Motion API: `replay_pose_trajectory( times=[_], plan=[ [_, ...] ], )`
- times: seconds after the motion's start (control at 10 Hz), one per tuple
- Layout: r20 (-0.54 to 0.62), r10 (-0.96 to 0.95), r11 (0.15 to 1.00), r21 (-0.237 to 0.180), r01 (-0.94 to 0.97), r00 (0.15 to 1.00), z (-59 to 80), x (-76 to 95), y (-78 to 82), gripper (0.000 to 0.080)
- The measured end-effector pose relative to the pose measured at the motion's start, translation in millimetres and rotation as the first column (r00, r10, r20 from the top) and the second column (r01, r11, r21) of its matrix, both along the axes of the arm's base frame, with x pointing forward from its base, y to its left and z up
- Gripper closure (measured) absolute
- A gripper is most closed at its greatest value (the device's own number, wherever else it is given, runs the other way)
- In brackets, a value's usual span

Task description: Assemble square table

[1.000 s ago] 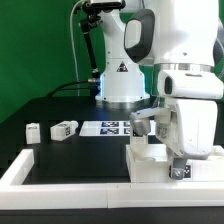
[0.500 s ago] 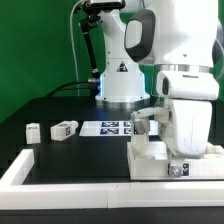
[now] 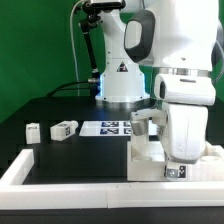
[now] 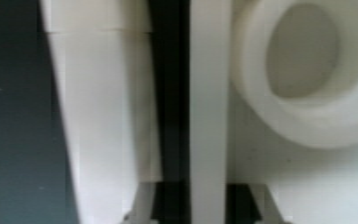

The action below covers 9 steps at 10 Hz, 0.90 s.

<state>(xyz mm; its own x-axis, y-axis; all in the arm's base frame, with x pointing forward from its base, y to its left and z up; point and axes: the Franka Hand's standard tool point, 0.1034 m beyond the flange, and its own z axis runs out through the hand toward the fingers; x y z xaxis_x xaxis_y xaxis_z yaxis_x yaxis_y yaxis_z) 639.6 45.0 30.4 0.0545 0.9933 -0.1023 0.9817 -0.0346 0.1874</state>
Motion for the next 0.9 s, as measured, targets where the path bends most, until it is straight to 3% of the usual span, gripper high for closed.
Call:
replay_pose_trajectory(
  times=[0.1, 0.3, 0.4, 0.5, 0.6, 0.7, 0.9],
  plan=[
    [0.002, 0.0, 1.0, 0.0, 0.0, 1.0, 0.1, 1.5, 0.4, 0.0735],
    [0.0, 0.0, 1.0, 0.0, 0.0, 1.0, -0.9, 0.5, 0.0, 0.0499],
    [-0.001, 0.0, 1.0, 0.0, 0.0, 1.0, -1.1, 0.4, 0.0, 0.0499],
    [-0.001, 0.0, 1.0, 0.0, 0.0, 1.0, -1.1, 0.4, 0.0, 0.0297],
    [0.0, 0.001, 1.0, 0.0, -0.001, 1.0, -0.8, 0.3, 0.2, 0.0197],
    [0.001, 0.003, 1.0, 0.0, -0.003, 1.0, 1.5, -0.6, 1.5, 0.0197],
    [-0.004, 0.001, 1.0, -0.005, -0.001, 1.0, 20.6, -7.9, -1.3, 0.0152]
  ],
)
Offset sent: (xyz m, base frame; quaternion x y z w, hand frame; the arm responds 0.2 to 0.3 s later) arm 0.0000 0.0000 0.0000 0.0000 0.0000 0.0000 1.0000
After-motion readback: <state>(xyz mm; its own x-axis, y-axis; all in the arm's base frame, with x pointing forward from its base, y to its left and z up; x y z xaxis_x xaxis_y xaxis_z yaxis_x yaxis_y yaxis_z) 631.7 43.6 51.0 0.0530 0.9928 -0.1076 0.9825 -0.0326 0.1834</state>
